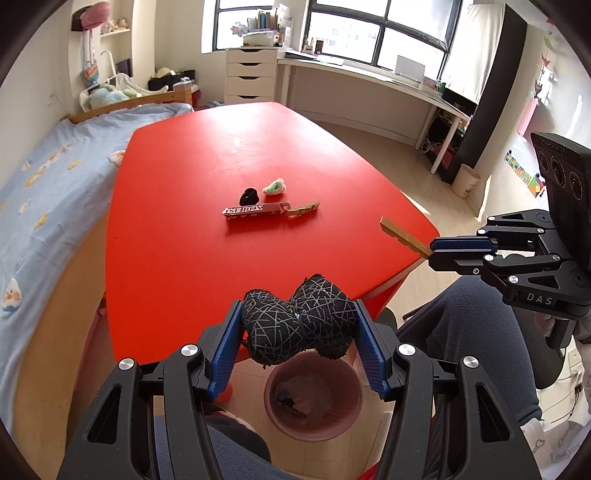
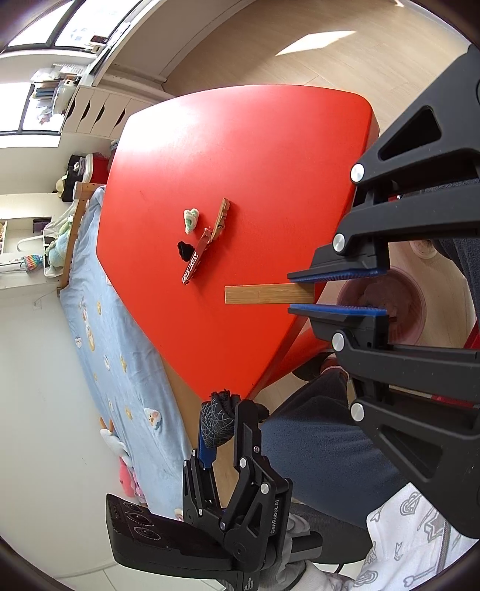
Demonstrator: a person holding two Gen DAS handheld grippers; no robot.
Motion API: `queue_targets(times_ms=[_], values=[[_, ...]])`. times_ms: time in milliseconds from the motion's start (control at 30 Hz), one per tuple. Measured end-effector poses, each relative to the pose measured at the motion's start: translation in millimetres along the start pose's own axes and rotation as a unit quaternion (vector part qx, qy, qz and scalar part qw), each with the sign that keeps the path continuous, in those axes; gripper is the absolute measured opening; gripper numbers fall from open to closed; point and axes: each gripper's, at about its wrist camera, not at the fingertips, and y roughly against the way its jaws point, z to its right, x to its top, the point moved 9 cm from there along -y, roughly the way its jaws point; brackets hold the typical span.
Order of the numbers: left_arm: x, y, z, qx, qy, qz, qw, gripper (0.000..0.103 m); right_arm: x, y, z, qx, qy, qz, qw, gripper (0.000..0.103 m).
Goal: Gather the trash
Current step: 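Carry the cloth and clothespin over the wastebasket and open both grippers, then move both tools back over the table toward the red box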
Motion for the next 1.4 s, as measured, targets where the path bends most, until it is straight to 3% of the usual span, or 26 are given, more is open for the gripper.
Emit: queue_targets(times_ms=[533,1100,1200,1233,1267,1300,1333,1400], values=[[-40,-2,14,-0.020,0.011,-0.033,0.9992,0.057,-55,-2,-37,0.033,-0.016,-0.044,0.998,0.011],[-45,-4,20,-0.028,0.006,-0.037,0.9989,0.057,-55,-4,-40,0.048,-0.020,-0.043,0.998,0.011],[-46,-5,19,-0.028,0.007,-0.037,0.9989,0.064,-55,-4,-39,0.049,-0.020,-0.043,0.998,0.013],[-46,-6,18,-0.026,0.007,-0.037,0.9989,0.068,-56,-5,-38,0.046,-0.021,-0.044,0.998,0.027],[-46,-6,17,-0.024,0.009,-0.035,0.9990,0.081,-56,-5,-36,0.041,-0.021,-0.044,0.998,0.057],[-46,-6,15,-0.020,0.012,-0.033,0.9992,0.089,-57,-5,-33,0.035,-0.024,-0.040,0.998,0.070],[-46,-6,13,-0.017,0.014,-0.032,0.9992,0.089,-56,-4,-30,0.030,-0.028,-0.034,0.999,0.085],[-47,-7,8,-0.008,0.018,-0.036,0.9992,0.095,-56,-4,-25,0.023,-0.037,-0.033,0.998,0.094]])
